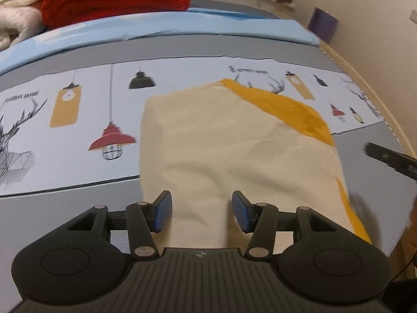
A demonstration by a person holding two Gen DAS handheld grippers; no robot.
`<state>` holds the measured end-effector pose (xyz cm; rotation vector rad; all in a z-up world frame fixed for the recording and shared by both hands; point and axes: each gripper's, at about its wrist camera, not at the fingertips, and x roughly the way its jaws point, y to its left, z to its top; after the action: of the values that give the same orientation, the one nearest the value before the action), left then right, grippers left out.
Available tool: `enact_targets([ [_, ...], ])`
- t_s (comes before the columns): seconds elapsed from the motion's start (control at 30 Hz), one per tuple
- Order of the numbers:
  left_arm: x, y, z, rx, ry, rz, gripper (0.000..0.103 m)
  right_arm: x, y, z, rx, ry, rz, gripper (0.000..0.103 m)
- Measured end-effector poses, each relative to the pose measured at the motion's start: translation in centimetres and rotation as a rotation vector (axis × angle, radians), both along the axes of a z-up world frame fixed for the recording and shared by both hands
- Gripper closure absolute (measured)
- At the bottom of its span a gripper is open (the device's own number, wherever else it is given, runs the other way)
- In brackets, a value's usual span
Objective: Fold large clothes
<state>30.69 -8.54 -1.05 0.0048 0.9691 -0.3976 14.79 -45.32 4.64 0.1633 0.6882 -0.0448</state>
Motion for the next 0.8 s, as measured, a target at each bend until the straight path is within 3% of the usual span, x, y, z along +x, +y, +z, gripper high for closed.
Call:
enact_targets([
  [0.2, 0.8, 0.1, -0.1, -0.024, -0.057, 0.022, 0.046, 7.4, 1.5, -4.3, 0.075, 0.128, -0.022, 0.052],
  [0.4, 2.9, -2.4, -1.0, -0.074, -0.072, -0.009, 0.046, 9.7, 1.7, -6.0, 0.084, 0.138, -0.058, 0.054],
  [0.5, 4.4, -3.8, -2.2, -0.066, -0.063, 0.008, 0.046, 9.9, 1.5, -6.0, 0.070, 0.113, -0.056, 0.096],
  [0.8, 5.8, -6.3, -4.0, -0.018, -0.083, -0.012, 0.046, 10.4, 0.7, -7.5, 0.014, 0.182, -0.087, 0.102],
])
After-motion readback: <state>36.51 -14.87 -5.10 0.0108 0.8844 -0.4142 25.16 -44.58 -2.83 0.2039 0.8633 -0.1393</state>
